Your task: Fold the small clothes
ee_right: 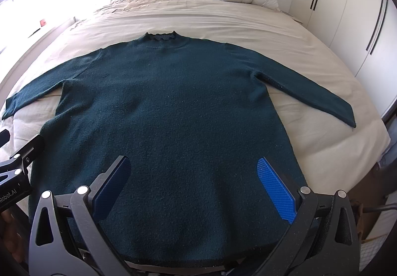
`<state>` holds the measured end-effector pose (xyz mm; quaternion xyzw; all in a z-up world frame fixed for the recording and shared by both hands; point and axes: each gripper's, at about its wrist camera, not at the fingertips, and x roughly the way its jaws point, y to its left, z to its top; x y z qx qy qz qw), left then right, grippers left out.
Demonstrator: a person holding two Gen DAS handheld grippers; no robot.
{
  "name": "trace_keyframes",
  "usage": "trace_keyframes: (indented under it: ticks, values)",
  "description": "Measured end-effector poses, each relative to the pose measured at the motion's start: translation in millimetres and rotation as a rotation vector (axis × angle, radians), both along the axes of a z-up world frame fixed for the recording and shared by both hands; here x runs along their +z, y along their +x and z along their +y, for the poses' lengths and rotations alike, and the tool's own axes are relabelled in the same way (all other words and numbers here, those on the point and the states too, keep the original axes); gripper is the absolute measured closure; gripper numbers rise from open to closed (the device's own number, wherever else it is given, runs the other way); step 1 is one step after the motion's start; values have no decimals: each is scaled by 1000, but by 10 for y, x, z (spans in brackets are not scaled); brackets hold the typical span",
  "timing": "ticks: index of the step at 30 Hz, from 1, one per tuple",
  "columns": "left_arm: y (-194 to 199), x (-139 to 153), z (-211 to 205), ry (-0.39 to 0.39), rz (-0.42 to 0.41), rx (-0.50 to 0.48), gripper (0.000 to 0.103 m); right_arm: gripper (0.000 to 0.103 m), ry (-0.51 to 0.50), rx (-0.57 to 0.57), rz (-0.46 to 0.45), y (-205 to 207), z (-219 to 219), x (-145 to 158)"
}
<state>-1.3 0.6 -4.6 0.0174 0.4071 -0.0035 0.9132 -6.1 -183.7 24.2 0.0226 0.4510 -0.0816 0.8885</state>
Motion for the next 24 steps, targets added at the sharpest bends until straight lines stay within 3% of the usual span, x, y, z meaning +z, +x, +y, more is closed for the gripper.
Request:
trace_keyframes:
  ticks: [24]
  values:
    - [-12,-8,6,-4,2,1,0,0,-2,1,6,-8,-7,-42]
